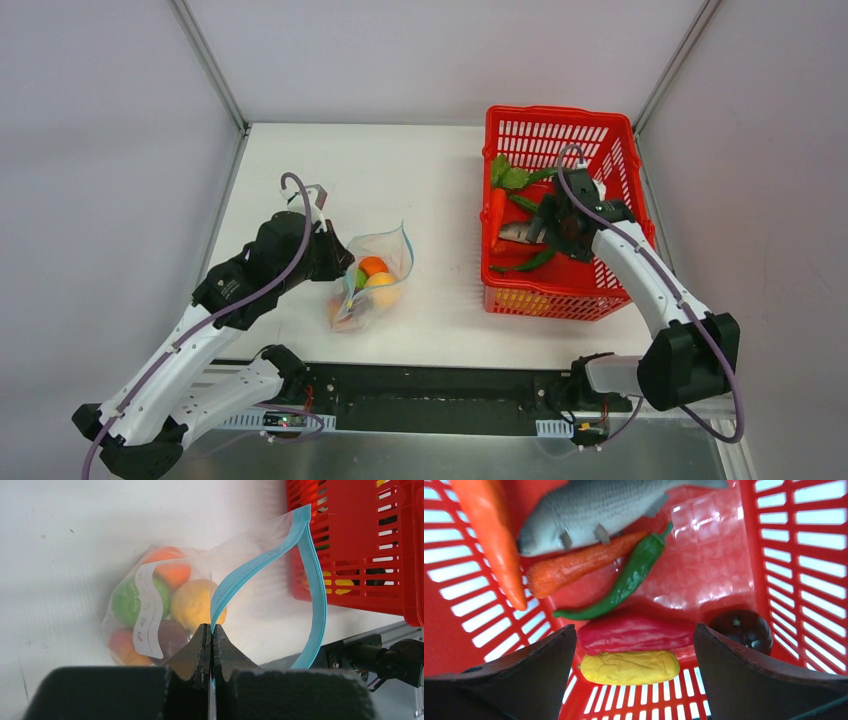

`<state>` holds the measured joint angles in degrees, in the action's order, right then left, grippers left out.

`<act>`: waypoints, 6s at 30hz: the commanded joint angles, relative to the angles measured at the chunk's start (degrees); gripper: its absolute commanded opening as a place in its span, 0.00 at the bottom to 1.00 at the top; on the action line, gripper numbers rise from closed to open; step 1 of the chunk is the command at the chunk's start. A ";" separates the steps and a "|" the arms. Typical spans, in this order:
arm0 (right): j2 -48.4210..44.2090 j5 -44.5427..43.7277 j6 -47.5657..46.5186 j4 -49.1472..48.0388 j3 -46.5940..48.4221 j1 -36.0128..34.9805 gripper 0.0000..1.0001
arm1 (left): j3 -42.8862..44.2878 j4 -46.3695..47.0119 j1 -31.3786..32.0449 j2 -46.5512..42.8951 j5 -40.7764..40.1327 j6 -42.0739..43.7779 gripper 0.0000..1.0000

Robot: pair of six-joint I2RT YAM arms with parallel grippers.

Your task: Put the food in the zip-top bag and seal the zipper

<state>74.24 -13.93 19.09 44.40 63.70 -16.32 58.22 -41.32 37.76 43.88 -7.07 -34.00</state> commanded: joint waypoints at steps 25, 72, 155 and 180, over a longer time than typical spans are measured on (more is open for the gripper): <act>3.37 22.72 -11.16 5.24 -2.39 -0.23 0.80 | 1.57 0.64 -0.55 1.95 0.59 1.57 0.00; 9.05 7.85 4.50 -16.71 -8.91 -3.08 0.47 | 0.94 0.53 -0.58 0.91 -0.33 1.31 0.00; 4.69 12.80 -23.46 -29.82 -15.77 -8.23 0.33 | 2.07 -0.51 -0.58 1.51 0.92 1.15 0.00; -25.79 24.36 -7.93 -35.01 -13.41 -8.10 0.29 | 2.00 1.68 -0.58 2.81 2.63 0.65 0.00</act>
<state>51.79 -1.04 3.77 15.44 46.81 -24.36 59.42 -41.12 37.76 46.72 -5.02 -33.23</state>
